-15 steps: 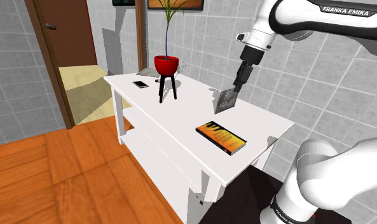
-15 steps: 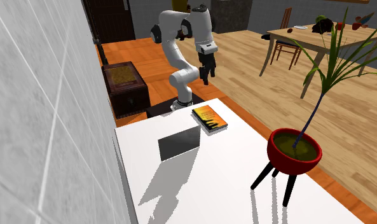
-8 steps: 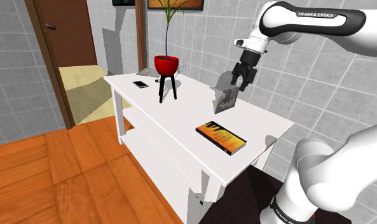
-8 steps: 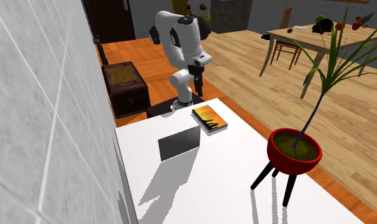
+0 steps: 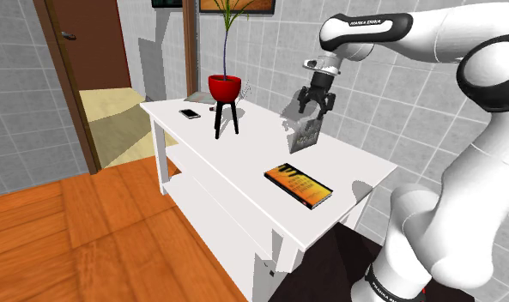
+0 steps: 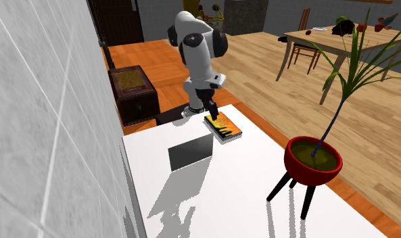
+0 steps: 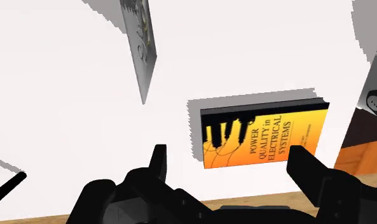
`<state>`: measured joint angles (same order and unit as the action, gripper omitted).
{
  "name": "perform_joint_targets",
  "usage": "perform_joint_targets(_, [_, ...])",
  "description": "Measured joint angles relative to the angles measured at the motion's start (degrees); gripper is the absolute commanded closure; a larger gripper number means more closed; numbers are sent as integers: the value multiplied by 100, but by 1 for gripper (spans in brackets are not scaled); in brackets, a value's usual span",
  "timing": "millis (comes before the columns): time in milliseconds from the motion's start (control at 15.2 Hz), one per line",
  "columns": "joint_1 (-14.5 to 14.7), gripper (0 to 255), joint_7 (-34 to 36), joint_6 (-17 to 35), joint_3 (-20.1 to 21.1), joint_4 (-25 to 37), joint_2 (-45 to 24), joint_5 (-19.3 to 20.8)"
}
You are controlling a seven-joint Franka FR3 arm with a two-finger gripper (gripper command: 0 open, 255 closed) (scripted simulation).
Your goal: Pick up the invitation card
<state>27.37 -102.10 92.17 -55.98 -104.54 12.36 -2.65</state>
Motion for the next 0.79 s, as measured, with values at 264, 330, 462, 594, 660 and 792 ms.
perform_joint_targets(264, [-99,0,-2421,-582,-857,1231,-2128,-1525])
perform_joint_targets(330, [-268,0,-2737,-642,-804,1377,-2393,-1719])
perform_joint_targets(462, [-428,0,-3012,-597,-732,1409,-2618,-1884])
perform_joint_targets(594, [-445,0,-3106,-458,-712,1279,-2662,-1918])
perform_joint_targets(660, [-437,0,-3133,-393,-714,1207,-2657,-1914])
perform_joint_targets(792, [-405,0,-3160,-251,-712,1056,-2647,-1910])
